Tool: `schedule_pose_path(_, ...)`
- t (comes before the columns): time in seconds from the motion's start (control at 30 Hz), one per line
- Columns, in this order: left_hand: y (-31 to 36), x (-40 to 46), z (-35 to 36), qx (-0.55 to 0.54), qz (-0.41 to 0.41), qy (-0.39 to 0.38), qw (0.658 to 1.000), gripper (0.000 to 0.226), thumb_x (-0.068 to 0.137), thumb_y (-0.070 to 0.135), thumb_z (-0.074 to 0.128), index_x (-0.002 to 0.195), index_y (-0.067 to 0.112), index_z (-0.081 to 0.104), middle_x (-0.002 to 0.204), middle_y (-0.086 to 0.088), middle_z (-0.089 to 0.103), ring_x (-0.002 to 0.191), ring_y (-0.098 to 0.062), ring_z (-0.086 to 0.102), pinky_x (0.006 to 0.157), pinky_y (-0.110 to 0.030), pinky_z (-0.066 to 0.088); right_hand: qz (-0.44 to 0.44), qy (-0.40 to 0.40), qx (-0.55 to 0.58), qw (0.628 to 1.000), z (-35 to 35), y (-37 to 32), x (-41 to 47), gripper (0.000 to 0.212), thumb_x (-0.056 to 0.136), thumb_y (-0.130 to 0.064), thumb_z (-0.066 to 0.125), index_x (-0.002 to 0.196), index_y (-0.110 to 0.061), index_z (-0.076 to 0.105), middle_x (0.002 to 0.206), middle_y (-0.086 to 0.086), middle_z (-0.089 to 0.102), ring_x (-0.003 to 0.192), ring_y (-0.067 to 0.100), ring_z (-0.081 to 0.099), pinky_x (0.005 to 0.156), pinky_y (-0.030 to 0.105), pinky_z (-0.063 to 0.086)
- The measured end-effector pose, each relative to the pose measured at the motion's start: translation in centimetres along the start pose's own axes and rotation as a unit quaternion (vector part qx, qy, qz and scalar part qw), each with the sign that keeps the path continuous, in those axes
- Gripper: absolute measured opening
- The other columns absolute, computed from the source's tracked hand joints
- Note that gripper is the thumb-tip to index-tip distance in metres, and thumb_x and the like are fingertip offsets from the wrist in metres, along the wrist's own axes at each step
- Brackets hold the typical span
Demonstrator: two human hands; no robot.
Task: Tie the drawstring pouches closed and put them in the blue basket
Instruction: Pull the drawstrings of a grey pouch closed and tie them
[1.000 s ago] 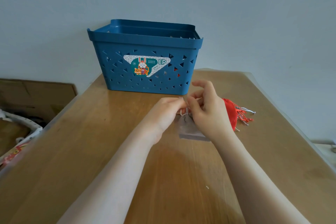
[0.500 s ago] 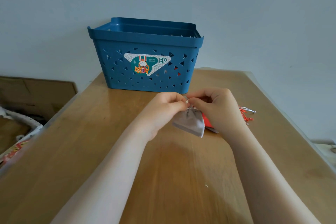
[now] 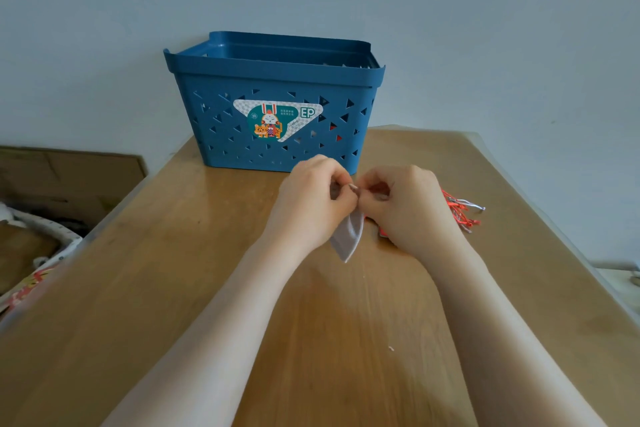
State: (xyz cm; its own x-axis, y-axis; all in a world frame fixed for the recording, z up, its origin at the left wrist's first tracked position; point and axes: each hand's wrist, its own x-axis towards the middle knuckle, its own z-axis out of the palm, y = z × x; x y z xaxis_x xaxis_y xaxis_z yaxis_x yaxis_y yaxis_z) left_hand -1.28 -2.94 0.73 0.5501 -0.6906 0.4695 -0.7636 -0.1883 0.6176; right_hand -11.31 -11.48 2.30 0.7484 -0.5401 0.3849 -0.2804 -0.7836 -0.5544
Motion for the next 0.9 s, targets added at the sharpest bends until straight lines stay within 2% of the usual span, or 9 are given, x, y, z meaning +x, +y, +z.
schedule_pose_path(0.07, -0.5, 0.0, 0.4, 0.015, 0.049, 0.020, 0.998, 0.013, 0.083, 0.025, 0.053, 0.082, 0.014, 0.061, 0.087, 0.006, 0.054, 0.094, -0.017, 0.046, 0.079, -0.027, 0.035, 0.065, -0.050, 0.127, 0.988, -0.3, 0.5, 0.0, 0.014, 0.086, -0.013, 0.057, 0.077, -0.012, 0.068, 0.060, 0.002, 0.060, 0.045, 0.005, 0.042, 0.045, 0.017, 0.033)
schedule_pose_path(0.13, -0.9, 0.0, 0.7, 0.012, 0.081, 0.040, 0.996, 0.018, 0.082, 0.024, 0.051, 0.083, 0.011, 0.064, 0.090, 0.000, 0.058, 0.093, -0.019, 0.046, 0.079, -0.022, 0.033, 0.115, -0.081, 0.216, 0.966, -0.5, 1.0, 0.1, 0.019, 0.089, -0.015, 0.054, 0.076, -0.012, 0.066, 0.063, 0.006, 0.059, 0.046, 0.009, 0.045, 0.048, 0.021, 0.035)
schedule_pose_path(0.27, -0.3, -0.3, 0.8, -0.076, 0.069, 0.049, 0.993, 0.007, 0.088, 0.010, 0.058, 0.087, 0.017, 0.059, 0.088, 0.004, 0.058, 0.084, -0.015, 0.056, 0.073, -0.015, 0.040, 0.157, -0.111, 0.334, 0.923, -0.6, 1.4, 0.1, 0.023, 0.093, -0.012, 0.050, 0.074, -0.009, 0.063, 0.057, 0.004, 0.047, 0.035, 0.002, 0.038, 0.036, 0.015, 0.028)
schedule_pose_path(0.37, 0.3, -0.5, 0.7, -0.119, 0.041, 0.055, 0.991, 0.013, 0.089, 0.006, 0.058, 0.086, 0.019, 0.059, 0.085, 0.006, 0.064, 0.080, -0.008, 0.061, 0.070, -0.019, 0.049, 0.173, -0.111, 0.383, 0.901, -0.5, 2.0, 0.3, 0.020, 0.092, -0.015, 0.053, 0.080, -0.006, 0.067, 0.067, 0.011, 0.046, 0.050, 0.011, 0.037, 0.044, 0.019, 0.031)
schedule_pose_path(0.47, 0.7, -0.6, 0.9, -0.125, 0.061, 0.065, 0.988, 0.007, 0.086, 0.006, 0.062, 0.089, 0.011, 0.066, 0.089, 0.001, 0.067, 0.083, -0.008, 0.064, 0.072, -0.019, 0.052, 0.177, -0.098, 0.438, 0.876, -0.9, 2.2, 0.5, 0.019, 0.092, -0.009, 0.052, 0.079, 0.000, 0.064, 0.061, 0.008, 0.042, 0.055, 0.016, 0.030, 0.042, 0.017, 0.033)
schedule_pose_path(0.63, 0.9, -0.7, 1.2, -0.067, 0.088, 0.093, 0.990, 0.013, 0.086, 0.014, 0.063, 0.085, 0.001, 0.063, 0.087, -0.007, 0.063, 0.079, -0.016, 0.060, 0.068, -0.018, 0.045, 0.162, -0.090, 0.473, 0.861, -0.9, 2.2, 0.6, 0.025, 0.092, -0.013, 0.051, 0.075, -0.001, 0.064, 0.068, 0.009, 0.050, 0.063, 0.017, 0.035, 0.050, 0.022, 0.027)
schedule_pose_path(0.73, 0.8, -0.6, 1.3, -0.045, 0.089, 0.112, 0.989, 0.020, 0.086, 0.019, 0.055, 0.082, 0.001, 0.063, 0.086, -0.007, 0.063, 0.076, -0.014, 0.056, 0.066, -0.016, 0.040, 0.169, -0.099, 0.511, 0.837, -0.8, 1.9, 0.6, 0.028, 0.091, -0.020, 0.050, 0.072, -0.005, 0.065, 0.064, 0.005, 0.050, 0.059, 0.013, 0.034, 0.047, 0.021, 0.024)
schedule_pose_path(0.83, 0.7, -0.7, 1.7, -0.033, 0.078, 0.105, 0.991, 0.020, 0.088, 0.015, 0.055, 0.078, -0.001, 0.061, 0.086, -0.007, 0.062, 0.075, -0.012, 0.052, 0.067, -0.014, 0.037, 0.198, -0.100, 0.553, 0.803, -0.9, 1.1, 0.5, 0.033, 0.080, -0.040, 0.055, 0.067, -0.011, 0.064, 0.055, 0.001, 0.049, 0.050, 0.010, 0.037, 0.045, 0.019, 0.025)
schedule_pose_path(0.9, 0.6, -0.9, 2.0, -0.033, 0.064, 0.074, 0.995, 0.018, 0.091, 0.010, 0.057, 0.076, 0.000, 0.058, 0.087, -0.009, 0.061, 0.074, -0.014, 0.051, 0.066, -0.014, 0.036, 0.220, -0.079, 0.571, 0.787, -0.7, 1.0, 0.4, 0.030, 0.082, -0.040, 0.058, 0.077, -0.011, 0.058, 0.053, 0.000, 0.046, 0.048, 0.010, 0.039, 0.042, 0.017, 0.032)
